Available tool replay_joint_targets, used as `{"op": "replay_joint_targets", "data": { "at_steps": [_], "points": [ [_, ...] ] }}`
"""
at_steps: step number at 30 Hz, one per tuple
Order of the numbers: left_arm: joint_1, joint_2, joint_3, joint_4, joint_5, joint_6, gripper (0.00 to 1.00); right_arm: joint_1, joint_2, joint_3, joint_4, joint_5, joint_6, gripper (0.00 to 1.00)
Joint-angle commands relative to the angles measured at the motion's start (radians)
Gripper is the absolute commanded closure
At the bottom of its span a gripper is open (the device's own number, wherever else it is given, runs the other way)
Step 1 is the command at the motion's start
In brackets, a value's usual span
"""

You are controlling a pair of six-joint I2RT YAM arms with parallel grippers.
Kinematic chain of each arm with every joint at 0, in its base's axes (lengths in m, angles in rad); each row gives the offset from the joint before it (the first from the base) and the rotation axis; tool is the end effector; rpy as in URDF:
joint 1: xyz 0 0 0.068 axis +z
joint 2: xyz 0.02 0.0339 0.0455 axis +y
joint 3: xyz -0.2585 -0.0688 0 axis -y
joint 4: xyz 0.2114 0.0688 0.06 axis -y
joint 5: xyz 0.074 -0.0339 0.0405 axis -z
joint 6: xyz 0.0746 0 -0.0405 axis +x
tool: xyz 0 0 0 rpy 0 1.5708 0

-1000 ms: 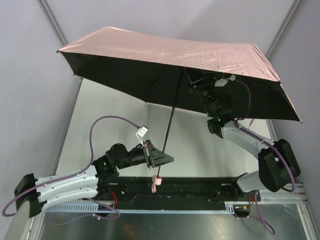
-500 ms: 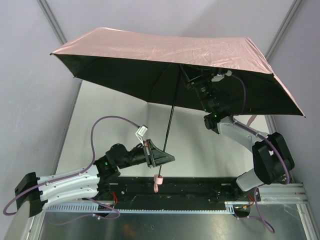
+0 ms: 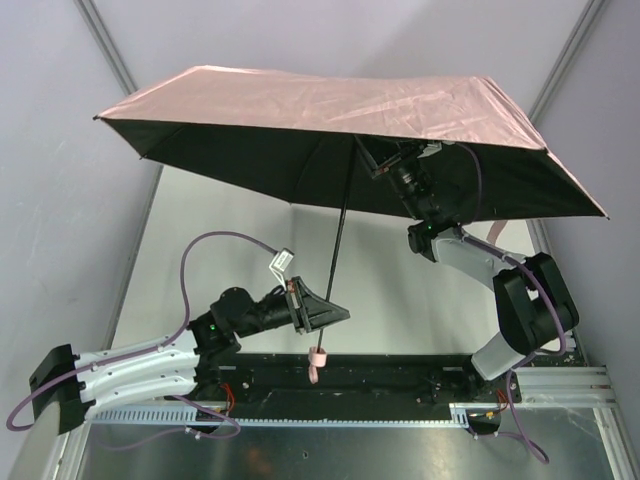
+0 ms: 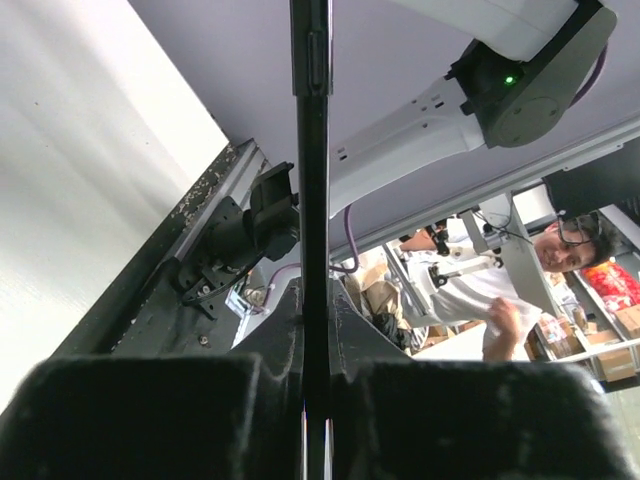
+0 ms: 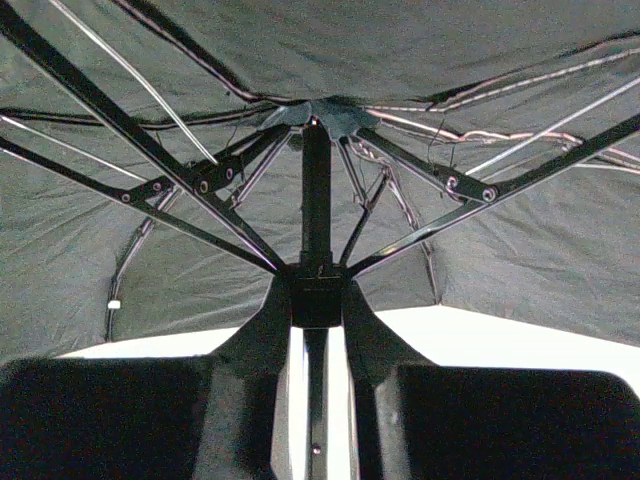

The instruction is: Put away the umbrella

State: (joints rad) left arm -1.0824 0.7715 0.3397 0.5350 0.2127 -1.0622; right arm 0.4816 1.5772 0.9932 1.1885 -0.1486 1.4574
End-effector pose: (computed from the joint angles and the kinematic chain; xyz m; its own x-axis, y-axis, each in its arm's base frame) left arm 0.0790 -0.1822 0.2749 -0.8164 -0.2829 -0.5034 0.5105 0.0536 -0.8582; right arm 0.3075 0.1732 0.3895 -0.5054 0.8446 -0.1767 -0.5645 -0.1688 0.8080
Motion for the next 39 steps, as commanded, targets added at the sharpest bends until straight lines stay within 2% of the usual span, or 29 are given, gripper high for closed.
{"op": "replay_joint_targets", "data": {
  "at_steps": [1,4,6,10,14,20,24,30,33,37,39],
  "points": [
    [0.007,-0.018,0.082,-0.007,-0.037,0.102,1.00,0.010,-0.003,-0.033,0.174,-0.118,0.104,1.00],
    [0.028,-0.032,0.168,-0.147,-0.102,0.173,1.00,0.052,-0.021,-0.094,0.207,-0.182,0.116,1.00],
    [0.034,-0.046,0.239,-0.262,-0.195,0.240,1.00,0.084,-0.042,-0.134,0.204,-0.217,0.106,1.00],
    [0.038,-0.051,0.378,-0.432,-0.358,0.334,1.00,0.178,-0.118,-0.218,0.025,-0.198,-0.037,1.00],
    [0.038,-0.046,0.432,-0.472,-0.438,0.366,1.00,0.278,-0.178,-0.271,-0.162,-0.106,-0.184,1.00],
    [0.038,-0.065,0.467,-0.527,-0.498,0.410,1.00,0.351,-0.234,-0.297,-0.273,-0.064,-0.284,1.00],
    [0.038,-0.058,0.509,-0.575,-0.476,0.462,1.00,0.347,-0.263,-0.314,-0.334,-0.040,-0.310,1.00],
    [0.038,-0.057,0.488,-0.588,-0.493,0.445,1.00,0.360,-0.258,-0.320,-0.359,-0.023,-0.346,0.98],
    [0.038,-0.052,0.491,-0.602,-0.490,0.445,1.00,0.370,-0.241,-0.317,-0.383,-0.023,-0.383,0.82],
    [0.038,-0.058,0.488,-0.647,-0.516,0.432,1.00,0.365,-0.261,-0.284,-0.531,-0.066,-0.463,0.45],
    [0.038,-0.056,0.483,-0.661,-0.529,0.433,1.00,0.380,-0.288,-0.265,-0.628,-0.055,-0.512,0.33]
  ]
}}
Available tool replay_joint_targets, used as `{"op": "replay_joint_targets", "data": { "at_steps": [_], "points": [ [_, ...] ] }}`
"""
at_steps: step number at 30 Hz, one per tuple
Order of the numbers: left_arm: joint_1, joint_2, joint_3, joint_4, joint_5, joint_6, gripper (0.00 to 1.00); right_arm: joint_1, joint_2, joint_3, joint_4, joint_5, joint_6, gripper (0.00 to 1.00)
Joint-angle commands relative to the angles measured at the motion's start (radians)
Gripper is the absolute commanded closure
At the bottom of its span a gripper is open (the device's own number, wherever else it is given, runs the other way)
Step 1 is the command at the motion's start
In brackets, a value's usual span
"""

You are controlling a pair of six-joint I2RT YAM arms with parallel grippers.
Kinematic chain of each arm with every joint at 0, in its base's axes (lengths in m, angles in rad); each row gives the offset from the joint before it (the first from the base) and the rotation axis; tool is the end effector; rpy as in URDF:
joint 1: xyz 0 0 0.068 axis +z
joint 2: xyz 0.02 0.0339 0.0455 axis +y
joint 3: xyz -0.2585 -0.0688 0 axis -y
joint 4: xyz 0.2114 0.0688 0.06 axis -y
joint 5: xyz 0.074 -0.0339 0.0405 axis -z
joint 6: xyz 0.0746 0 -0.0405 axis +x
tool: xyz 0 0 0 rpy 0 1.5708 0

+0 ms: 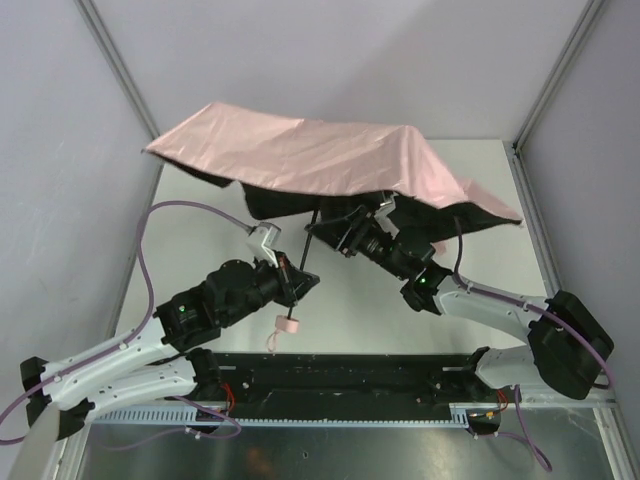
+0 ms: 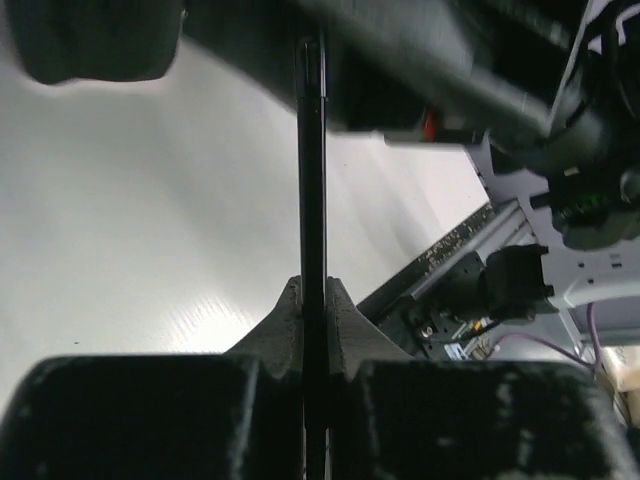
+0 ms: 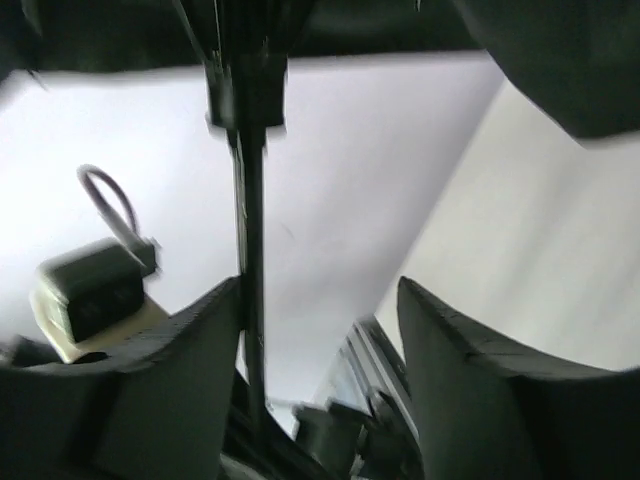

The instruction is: Put away the umbrella

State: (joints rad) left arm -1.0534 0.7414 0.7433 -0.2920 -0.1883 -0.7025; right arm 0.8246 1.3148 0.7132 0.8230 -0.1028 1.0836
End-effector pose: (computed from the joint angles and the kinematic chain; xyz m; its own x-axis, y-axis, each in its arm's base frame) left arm 0.1020 -0.1511 0.3063 -0.6023 -0.2249 -0.7659 0.4925 0.6504 -0.5783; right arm 0.2030 0.2309 0.3259 -0.6357 0.6072 -0.4766 -0.5055 0.1392 0.8515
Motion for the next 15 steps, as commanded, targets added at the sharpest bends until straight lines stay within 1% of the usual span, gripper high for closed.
{"op": "replay_joint_targets", "data": {
  "at_steps": [1,4,7,12,15],
  "points": [
    [0.009,-0.023,0.078,0.158,-0.138,0.075,1.00,0.054,-0.040,0.020,-0.308,-0.076,-0.158,0.28],
    [0.009,-0.019,0.081,0.134,-0.163,0.078,1.00,0.118,-0.087,0.027,-0.400,0.077,-0.202,0.20],
    [0.008,-0.014,0.083,0.120,-0.161,0.079,1.00,0.181,-0.089,0.051,-0.430,0.233,-0.233,0.19],
    [0.008,-0.013,0.065,0.099,-0.158,0.055,1.00,0.239,-0.061,0.129,-0.474,0.434,-0.186,0.22],
    [0.009,-0.012,0.046,0.093,-0.159,0.037,1.00,0.251,-0.038,0.186,-0.485,0.481,-0.194,0.29]
  ]
}}
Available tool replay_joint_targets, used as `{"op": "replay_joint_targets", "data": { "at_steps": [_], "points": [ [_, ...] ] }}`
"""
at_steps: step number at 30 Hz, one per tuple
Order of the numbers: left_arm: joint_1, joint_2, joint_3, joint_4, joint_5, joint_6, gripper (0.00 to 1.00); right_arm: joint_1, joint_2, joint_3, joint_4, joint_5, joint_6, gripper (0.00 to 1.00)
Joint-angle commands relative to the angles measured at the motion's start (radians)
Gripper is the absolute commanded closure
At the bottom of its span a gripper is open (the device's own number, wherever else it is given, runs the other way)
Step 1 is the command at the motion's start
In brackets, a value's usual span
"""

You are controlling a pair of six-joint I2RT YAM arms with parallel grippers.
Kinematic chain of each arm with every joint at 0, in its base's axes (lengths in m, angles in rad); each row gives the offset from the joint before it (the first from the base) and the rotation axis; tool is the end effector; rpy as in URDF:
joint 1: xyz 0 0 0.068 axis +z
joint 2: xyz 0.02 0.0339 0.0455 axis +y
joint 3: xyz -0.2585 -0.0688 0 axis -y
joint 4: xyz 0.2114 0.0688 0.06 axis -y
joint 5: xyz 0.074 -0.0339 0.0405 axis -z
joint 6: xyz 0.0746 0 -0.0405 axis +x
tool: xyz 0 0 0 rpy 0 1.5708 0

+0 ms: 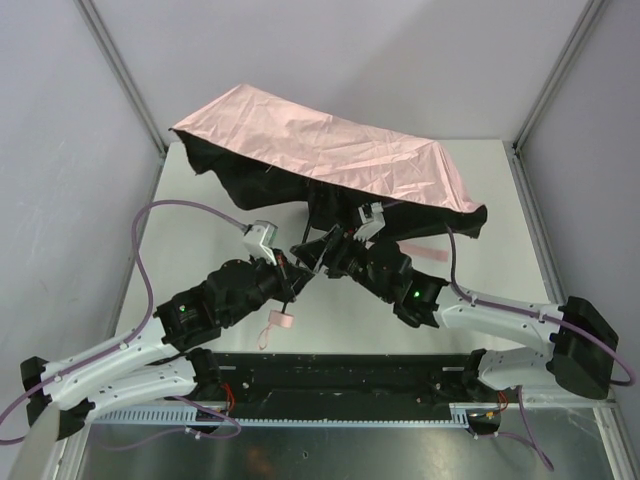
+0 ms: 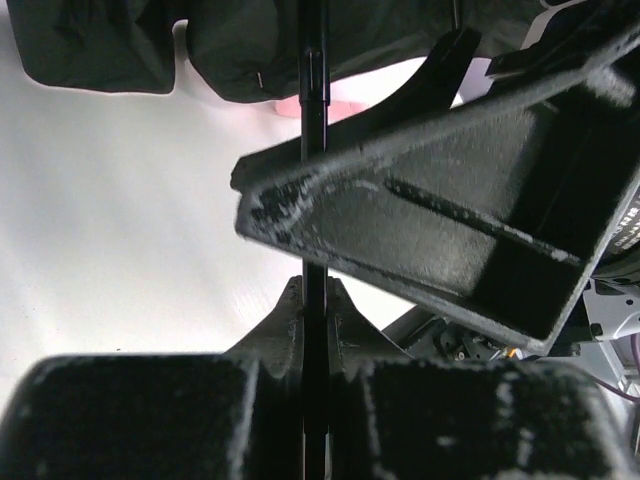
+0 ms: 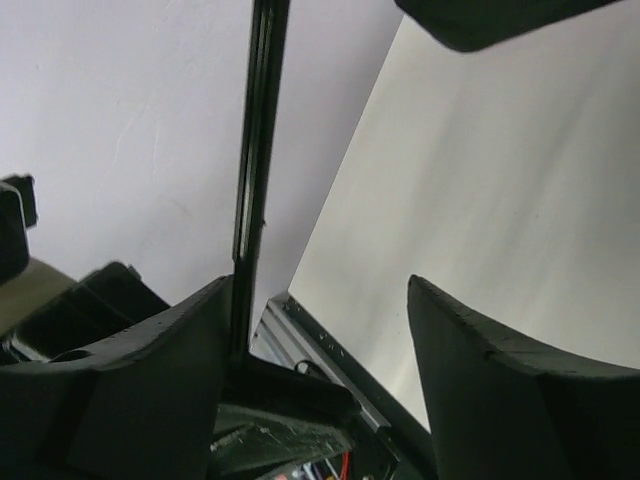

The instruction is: Put away the umbrella

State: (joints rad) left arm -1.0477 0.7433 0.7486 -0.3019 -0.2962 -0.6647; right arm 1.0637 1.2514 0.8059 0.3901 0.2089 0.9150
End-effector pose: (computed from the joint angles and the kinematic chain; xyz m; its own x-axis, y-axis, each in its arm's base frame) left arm 0.1087 -0.1448 0.3071 -0.5400 -0.2446 -0.8054 0.4523 0.7226 -0.5227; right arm 0.1603 0.2567 0.3138 -0.6145 0.4905 -0.6180 -0.4388 0.4384 0.7843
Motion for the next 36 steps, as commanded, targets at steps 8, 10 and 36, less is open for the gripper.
{"op": "replay_joint_targets", "data": {
  "at_steps": [8,10,36],
  "points": [
    [0.003,0.004,0.064,0.070,0.028,0.026,1.00,-0.023,0.062,0.204,-0.070,0.056,-0.146,0.87],
    [0.014,-0.013,0.056,0.069,0.068,0.023,0.83,-0.069,0.038,0.192,-0.035,-0.052,-0.158,0.97],
    [0.131,-0.030,-0.221,0.610,0.607,-0.203,0.97,-0.175,-0.042,0.032,0.469,-0.496,0.056,0.90]
  ]
}}
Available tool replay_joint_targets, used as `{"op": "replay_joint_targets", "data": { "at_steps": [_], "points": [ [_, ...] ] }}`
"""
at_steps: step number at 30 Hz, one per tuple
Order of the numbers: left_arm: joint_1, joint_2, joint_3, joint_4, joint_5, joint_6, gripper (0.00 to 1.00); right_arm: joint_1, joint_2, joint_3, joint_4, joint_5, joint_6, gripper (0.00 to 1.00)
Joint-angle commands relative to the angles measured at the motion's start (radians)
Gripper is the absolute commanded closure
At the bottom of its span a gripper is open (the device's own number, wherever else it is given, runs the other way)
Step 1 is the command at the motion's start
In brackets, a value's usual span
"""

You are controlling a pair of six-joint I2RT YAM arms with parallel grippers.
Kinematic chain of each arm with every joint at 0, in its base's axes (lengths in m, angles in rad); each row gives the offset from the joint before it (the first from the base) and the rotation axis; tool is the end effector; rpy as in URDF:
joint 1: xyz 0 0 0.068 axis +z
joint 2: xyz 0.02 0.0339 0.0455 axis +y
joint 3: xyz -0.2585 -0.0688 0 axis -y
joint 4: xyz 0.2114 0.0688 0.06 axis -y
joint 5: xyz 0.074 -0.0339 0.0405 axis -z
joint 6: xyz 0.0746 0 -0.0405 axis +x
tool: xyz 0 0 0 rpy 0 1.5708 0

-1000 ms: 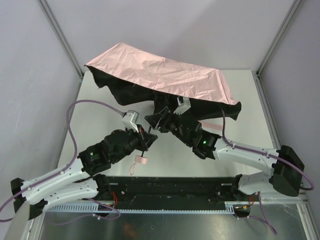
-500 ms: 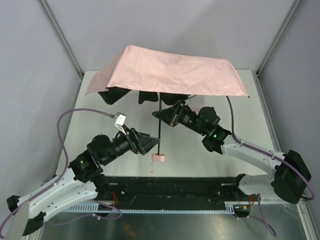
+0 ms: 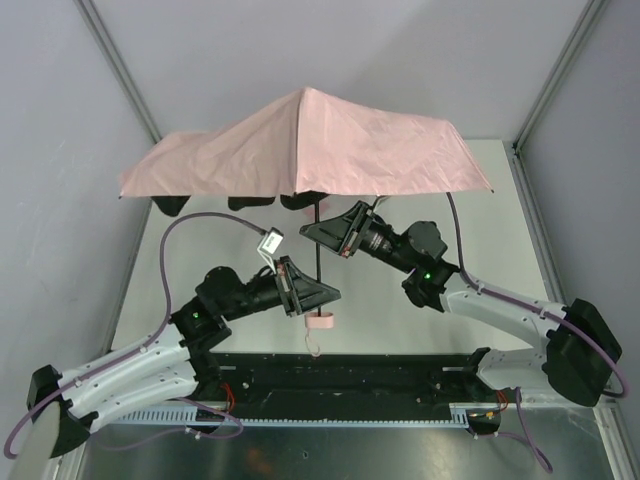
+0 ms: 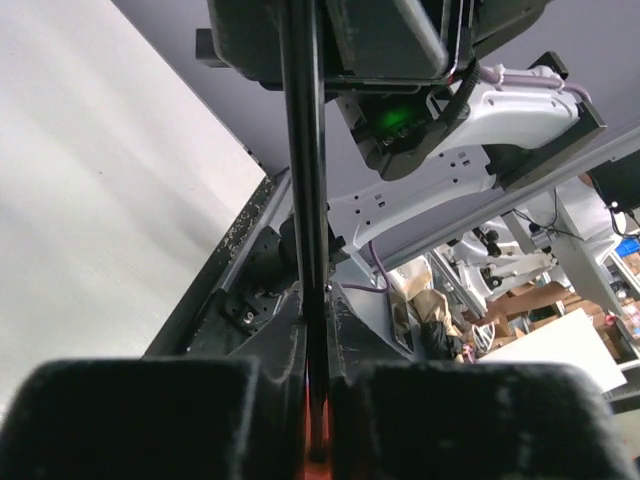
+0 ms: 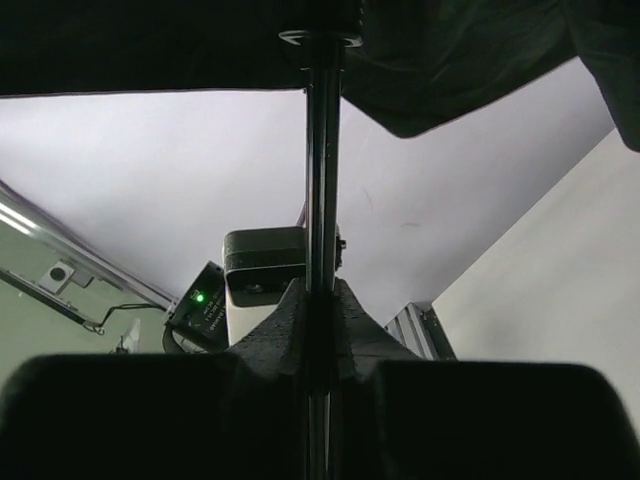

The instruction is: Put away the umbrella

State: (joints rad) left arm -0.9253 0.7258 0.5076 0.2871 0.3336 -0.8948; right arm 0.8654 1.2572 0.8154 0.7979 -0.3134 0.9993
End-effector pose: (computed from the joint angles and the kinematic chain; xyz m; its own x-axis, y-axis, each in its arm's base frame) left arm 0.0949 -0.1666 0.3078 -0.7162 -0.2743 -0.6418 0.6275 0.1495 -0.7641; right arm 0.1724 0.2379 0.3738 -0.6445 0.4773 -0.5974 -0.6832 -0.0086 0.7302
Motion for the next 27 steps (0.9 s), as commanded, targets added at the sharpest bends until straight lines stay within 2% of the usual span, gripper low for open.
{"op": "replay_joint_targets", "data": {
  "at_steps": [1,5,6,8,10,16,27],
  "points": [
    [0.008,-0.019,0.016,0.014,-0.035,0.027,0.98,0.028,-0.060,0.026,0.005,0.068,-0.059,0.77],
    [0.008,-0.021,0.011,-0.002,-0.058,0.022,1.00,0.056,-0.103,0.047,-0.206,0.267,-0.178,0.36],
    [0.008,-0.022,0.011,-0.006,-0.065,0.022,1.00,0.063,-0.106,0.049,-0.228,0.326,-0.193,0.28],
    [0.007,-0.021,0.012,-0.014,-0.075,0.022,1.00,0.068,-0.103,0.052,-0.233,0.402,-0.203,0.19],
    [0.008,-0.016,0.016,-0.019,-0.075,0.023,1.00,0.061,-0.089,0.055,-0.198,0.438,-0.199,0.14],
    [0.007,-0.007,0.025,-0.021,-0.051,0.025,1.00,-0.039,-0.012,0.119,-0.157,0.384,-0.097,0.15],
    [0.008,0.019,0.035,-0.023,-0.022,0.023,1.00,-0.138,0.100,0.260,-0.129,0.230,-0.069,0.38]
  ]
}}
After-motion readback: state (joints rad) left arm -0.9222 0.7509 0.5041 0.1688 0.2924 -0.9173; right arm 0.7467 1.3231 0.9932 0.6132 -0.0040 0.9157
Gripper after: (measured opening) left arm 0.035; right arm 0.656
